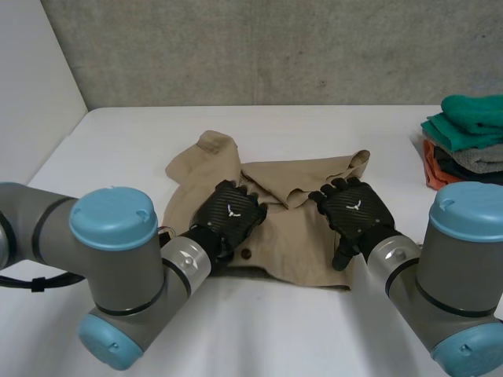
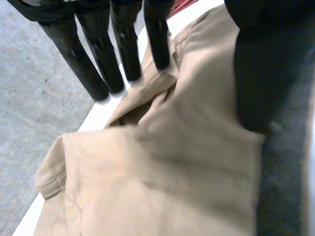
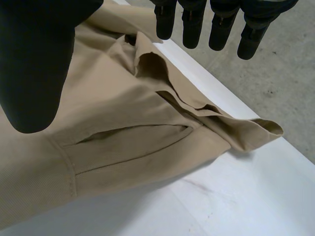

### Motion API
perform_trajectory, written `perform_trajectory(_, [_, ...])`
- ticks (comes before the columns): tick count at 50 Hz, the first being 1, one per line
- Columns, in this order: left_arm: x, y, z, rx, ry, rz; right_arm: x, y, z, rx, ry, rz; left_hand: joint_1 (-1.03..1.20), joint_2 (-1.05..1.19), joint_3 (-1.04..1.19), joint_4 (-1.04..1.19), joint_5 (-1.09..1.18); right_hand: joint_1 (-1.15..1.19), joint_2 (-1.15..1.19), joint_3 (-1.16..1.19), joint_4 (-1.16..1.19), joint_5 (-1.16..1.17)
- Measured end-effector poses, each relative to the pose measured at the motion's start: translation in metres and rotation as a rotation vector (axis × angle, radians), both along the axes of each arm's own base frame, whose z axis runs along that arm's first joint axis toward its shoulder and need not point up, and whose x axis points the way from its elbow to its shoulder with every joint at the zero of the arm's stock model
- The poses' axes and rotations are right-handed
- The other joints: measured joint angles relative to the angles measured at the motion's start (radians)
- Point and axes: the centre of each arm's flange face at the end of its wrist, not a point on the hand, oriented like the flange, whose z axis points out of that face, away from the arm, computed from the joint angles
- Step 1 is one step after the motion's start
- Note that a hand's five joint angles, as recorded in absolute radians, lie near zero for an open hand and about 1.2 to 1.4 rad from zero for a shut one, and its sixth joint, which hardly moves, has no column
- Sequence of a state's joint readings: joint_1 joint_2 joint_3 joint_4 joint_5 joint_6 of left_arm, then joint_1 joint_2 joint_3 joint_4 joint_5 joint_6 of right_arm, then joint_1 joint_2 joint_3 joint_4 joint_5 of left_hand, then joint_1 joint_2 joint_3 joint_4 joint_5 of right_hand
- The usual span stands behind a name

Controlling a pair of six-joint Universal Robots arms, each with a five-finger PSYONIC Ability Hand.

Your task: Fold the laundry.

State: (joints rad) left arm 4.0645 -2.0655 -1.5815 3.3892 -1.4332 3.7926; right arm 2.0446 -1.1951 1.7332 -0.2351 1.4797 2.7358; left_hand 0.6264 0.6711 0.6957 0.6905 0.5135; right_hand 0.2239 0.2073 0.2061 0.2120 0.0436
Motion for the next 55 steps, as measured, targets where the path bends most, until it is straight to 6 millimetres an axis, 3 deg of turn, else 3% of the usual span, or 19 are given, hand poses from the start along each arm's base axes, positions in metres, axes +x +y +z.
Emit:
perform_trajectory(1, [0.0, 0.003, 0.003, 0.01, -0.001, -0.01, -0.001, 0.001, 0.003, 0.01, -0.004, -0.016, -0.291, -0.244, -0.262, -0.27, -0.267, 0.0, 0.0, 0.0, 0.0, 0.0])
perform_trajectory(2, [0.001, 0.006, 0.008, 0.021, -0.002, -0.02, -0.002, 0.003, 0.005, 0.023, -0.006, -0.034, -0.436, -0.432, -0.455, -0.456, -0.44, 0.0, 0.0, 0.0, 0.0, 0.0])
perform_trajectory(10, [0.008, 0.011, 0.043, 0.094, 0.021, -0.068, -0.009, 0.018, 0.012, 0.164, -0.017, -0.139, -0.438, -0.465, -0.488, -0.491, -0.465, 0.0, 0.0, 0.0, 0.0, 0.0])
perform_trajectory(14, [0.012, -0.015, 0.07, 0.108, 0.077, -0.063, -0.007, 0.028, 0.002, 0.243, -0.011, -0.157, -0.438, -0.466, -0.488, -0.491, -0.465, 0.0, 0.0, 0.0, 0.0, 0.0])
perform_trajectory(18, [0.01, -0.041, 0.078, 0.091, 0.105, -0.047, -0.004, 0.031, -0.006, 0.257, -0.001, -0.15, -0.438, -0.466, -0.488, -0.491, -0.465, 0.0, 0.0, 0.0, 0.0, 0.0])
perform_trajectory(19, [0.009, -0.063, 0.08, 0.077, 0.116, -0.029, -0.001, 0.032, -0.012, 0.255, 0.007, -0.14, -0.438, -0.467, -0.488, -0.491, -0.465, 0.001, 0.003, 0.003, 0.003, 0.002])
perform_trajectory(26, [0.007, -0.135, 0.055, 0.06, 0.064, 0.039, 0.005, 0.028, -0.025, 0.188, 0.027, -0.123, -0.438, -0.467, -0.488, -0.491, -0.465, 0.108, 0.128, 0.132, 0.122, 0.124])
perform_trajectory(33, [0.004, -0.176, 0.014, 0.041, -0.033, 0.018, 0.006, 0.022, -0.031, 0.115, 0.048, -0.117, -0.438, -0.467, -0.488, -0.491, -0.465, 0.189, 0.195, 0.205, 0.203, 0.207])
perform_trajectory(36, [0.004, -0.18, 0.008, 0.033, -0.045, 0.01, 0.006, 0.021, -0.032, 0.109, 0.051, -0.116, -0.438, -0.467, -0.488, -0.491, -0.465, 0.192, 0.197, 0.21, 0.209, 0.212])
perform_trajectory(38, [0.004, -0.189, -0.004, 0.012, -0.065, 0.004, 0.006, 0.02, -0.034, 0.103, 0.057, -0.114, -0.438, -0.467, -0.488, -0.491, -0.465, 0.307, 0.319, 0.318, 0.313, 0.305])
perform_trajectory(41, [0.004, -0.194, -0.012, -0.008, -0.076, 0.004, 0.006, 0.019, -0.034, 0.102, 0.059, -0.114, -0.374, -0.421, -0.443, -0.441, -0.426, 0.64, 0.696, 0.666, 0.657, 0.639])
perform_trajectory(43, [0.004, -0.197, -0.017, -0.021, -0.084, 0.002, 0.006, 0.019, -0.034, 0.098, 0.056, -0.113, -0.137, -0.207, -0.249, -0.24, -0.234, 0.8, 0.924, 0.914, 0.909, 0.889])
perform_trajectory(44, [0.003, -0.197, -0.02, -0.025, -0.089, 0.0, 0.006, 0.019, -0.033, 0.094, 0.054, -0.113, -0.137, -0.207, -0.249, -0.24, -0.234, 0.813, 0.947, 0.956, 0.951, 0.928])
perform_trajectory(45, [0.003, -0.197, -0.022, -0.026, -0.093, -0.001, 0.006, 0.019, -0.033, 0.09, 0.051, -0.113, 0.146, 0.036, 0.009, 0.02, 0.02, 0.814, 0.948, 0.968, 0.969, 0.943])
perform_trajectory(46, [0.002, -0.197, -0.025, -0.028, -0.099, -0.004, 0.005, 0.019, -0.031, 0.084, 0.048, -0.113, 0.213, 0.108, 0.079, 0.089, 0.088, 0.814, 0.949, 0.974, 0.977, 0.951])
perform_trajectory(48, [0.001, -0.194, -0.029, -0.03, -0.118, -0.015, 0.005, 0.018, -0.027, 0.064, 0.038, -0.115, 0.508, 0.462, 0.426, 0.44, 0.436, 0.815, 0.948, 0.975, 0.98, 0.954])
perform_trajectory(53, [-0.001, -0.184, -0.026, -0.048, -0.172, -0.028, -0.001, 0.004, -0.015, 0.001, 0.028, -0.135, 0.52, 0.523, 0.487, 0.502, 0.486, 0.829, 0.952, 0.975, 0.981, 0.954])
perform_trajectory(55, [0.0, -0.179, -0.017, -0.057, -0.188, -0.019, -0.004, -0.012, -0.007, -0.044, 0.025, -0.154, 0.52, 0.523, 0.487, 0.502, 0.486, 0.829, 0.962, 0.979, 0.982, 0.954])
